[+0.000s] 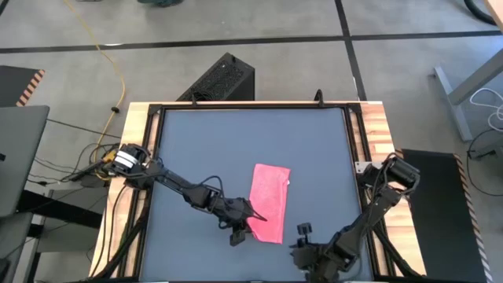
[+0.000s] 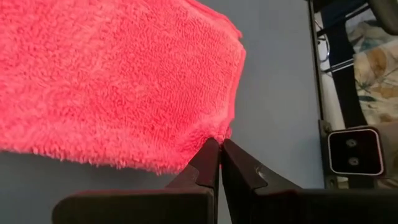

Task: Roll towel
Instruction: Roll the pink microfiber towel

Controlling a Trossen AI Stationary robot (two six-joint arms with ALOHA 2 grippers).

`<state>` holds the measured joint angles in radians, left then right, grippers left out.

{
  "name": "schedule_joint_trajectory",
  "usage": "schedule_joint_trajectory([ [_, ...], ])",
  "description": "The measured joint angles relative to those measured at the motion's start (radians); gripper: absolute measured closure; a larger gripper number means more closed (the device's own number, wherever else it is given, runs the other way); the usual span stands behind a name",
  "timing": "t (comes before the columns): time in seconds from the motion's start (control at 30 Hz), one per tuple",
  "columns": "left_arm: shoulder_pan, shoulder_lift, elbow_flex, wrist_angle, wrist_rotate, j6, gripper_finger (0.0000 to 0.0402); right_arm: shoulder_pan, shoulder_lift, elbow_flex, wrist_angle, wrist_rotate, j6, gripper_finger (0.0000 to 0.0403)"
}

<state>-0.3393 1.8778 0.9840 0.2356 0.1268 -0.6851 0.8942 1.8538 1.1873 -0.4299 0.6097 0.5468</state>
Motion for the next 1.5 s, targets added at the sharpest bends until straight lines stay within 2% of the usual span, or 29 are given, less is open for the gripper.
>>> schedule_joint_trajectory([
  [0.13, -0.008, 0.000, 0.000, 0.002, 0.000, -0.025, 0.0401, -0.065, 0.028, 0.000, -0.009, 0.022, 0.059, 0.0286],
  [0.27, -0.016, 0.000, 0.000, 0.006, -0.002, -0.046, 0.0401, -0.129, 0.086, 0.000, 0.041, -0.085, 0.081, 0.0286],
  [0.33, -0.021, 0.000, 0.000, 0.008, -0.011, -0.054, 0.0401, -0.143, 0.104, 0.000, 0.071, -0.107, 0.090, 0.0286],
  [0.5, -0.026, 0.000, 0.000, 0.010, -0.011, -0.062, 0.0401, -0.143, 0.113, 0.000, 0.082, -0.108, 0.157, 0.0286],
  [0.87, -0.025, 0.000, 0.000, 0.010, -0.022, -0.046, 0.0401, -0.136, 0.113, 0.029, 0.091, -0.111, 0.159, 0.0286],
  [1.13, -0.025, 0.000, 0.000, 0.010, -0.022, -0.046, 0.0401, -0.136, 0.113, 0.030, 0.087, -0.077, 0.143, 0.0286],
  [1.37, -0.025, 0.000, 0.000, 0.010, -0.021, -0.035, 0.0401, -0.137, 0.112, 0.118, 0.089, -0.035, -0.032, 0.0286],
  [1.5, -0.025, 0.000, 0.000, 0.010, -0.021, -0.034, 0.0401, -0.138, 0.113, 0.112, 0.067, -0.036, -0.025, 0.0286],
])
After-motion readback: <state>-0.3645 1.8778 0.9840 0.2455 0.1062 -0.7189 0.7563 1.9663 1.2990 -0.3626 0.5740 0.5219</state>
